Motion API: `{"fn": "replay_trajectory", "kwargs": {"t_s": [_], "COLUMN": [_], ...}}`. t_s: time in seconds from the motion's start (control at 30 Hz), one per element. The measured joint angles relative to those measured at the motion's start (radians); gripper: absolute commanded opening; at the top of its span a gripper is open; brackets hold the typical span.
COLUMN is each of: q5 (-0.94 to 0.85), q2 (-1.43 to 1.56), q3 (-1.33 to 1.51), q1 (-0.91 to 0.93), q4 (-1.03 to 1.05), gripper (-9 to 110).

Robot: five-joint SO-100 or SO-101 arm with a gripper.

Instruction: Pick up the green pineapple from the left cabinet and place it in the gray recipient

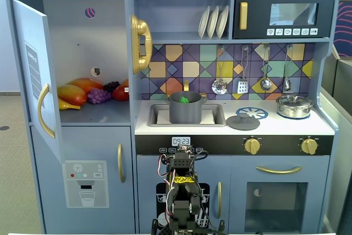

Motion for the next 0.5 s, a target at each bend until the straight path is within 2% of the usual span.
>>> {"fn": "replay_trajectory", "kwargs": {"t_s": [0.5], "q5": [0.0], "q2": [0.0], "q3": [0.0], "q1": [-0.026], "q4": [0.002], "gripper": [7]}}
